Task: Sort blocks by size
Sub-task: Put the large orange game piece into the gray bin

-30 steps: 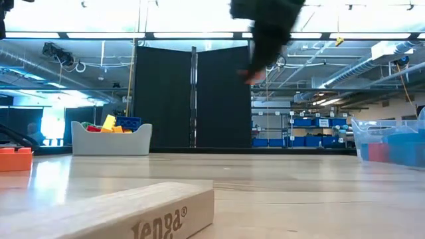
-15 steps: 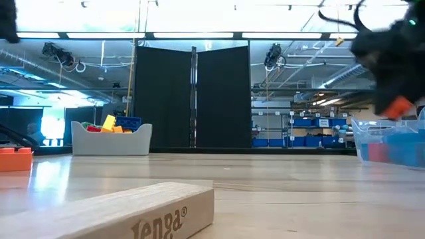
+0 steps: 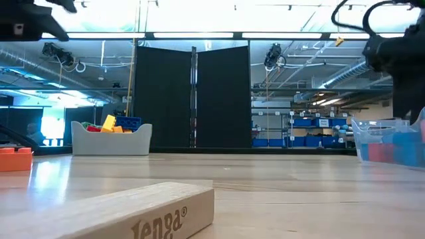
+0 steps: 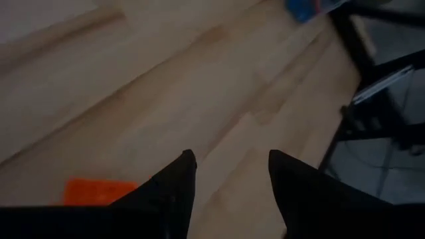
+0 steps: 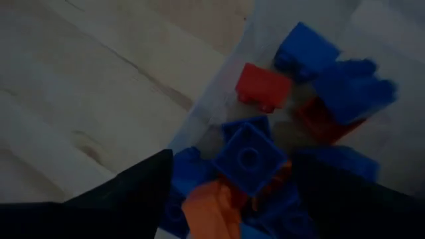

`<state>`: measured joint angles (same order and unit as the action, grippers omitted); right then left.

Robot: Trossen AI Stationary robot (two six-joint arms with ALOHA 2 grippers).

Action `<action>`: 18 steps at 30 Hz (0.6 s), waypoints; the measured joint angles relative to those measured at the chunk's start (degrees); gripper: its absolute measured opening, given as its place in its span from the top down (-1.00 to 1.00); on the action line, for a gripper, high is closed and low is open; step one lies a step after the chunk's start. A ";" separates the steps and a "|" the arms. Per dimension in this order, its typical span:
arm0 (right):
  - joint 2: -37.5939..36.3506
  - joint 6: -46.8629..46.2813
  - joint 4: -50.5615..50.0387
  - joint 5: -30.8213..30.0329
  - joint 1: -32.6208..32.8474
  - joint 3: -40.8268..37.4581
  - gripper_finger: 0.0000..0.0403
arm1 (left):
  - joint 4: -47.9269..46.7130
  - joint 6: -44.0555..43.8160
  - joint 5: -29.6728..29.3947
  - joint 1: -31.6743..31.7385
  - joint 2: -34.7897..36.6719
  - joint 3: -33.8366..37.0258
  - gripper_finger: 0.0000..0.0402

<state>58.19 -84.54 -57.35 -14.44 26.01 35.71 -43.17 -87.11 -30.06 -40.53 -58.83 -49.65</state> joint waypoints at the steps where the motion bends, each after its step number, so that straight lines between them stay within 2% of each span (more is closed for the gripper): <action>1: -0.86 0.86 -1.32 -0.09 -0.15 0.75 -0.60 | 1.17 0.08 -0.01 0.35 0.00 0.00 0.02; 6: -5.64 5.35 -8.37 -4.93 -0.38 6.02 -0.59 | 7.14 6.34 -1.16 2.01 -1.94 0.00 0.02; 10: -9.20 11.11 -6.99 -12.20 -0.38 10.16 -0.54 | 13.02 14.31 -1.63 4.21 -5.15 0.04 0.02; 16: -11.54 29.11 9.58 -20.51 -0.38 11.66 -0.49 | 24.26 27.89 -1.18 6.84 -11.63 0.02 0.02; 18: -11.17 36.88 15.63 -21.97 -0.39 11.66 -0.48 | 24.54 29.84 -0.08 7.27 -13.98 -1.11 0.02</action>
<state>47.02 -47.66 -41.72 -36.41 25.62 47.37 -18.63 -57.27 -30.13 -33.26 -72.80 -50.75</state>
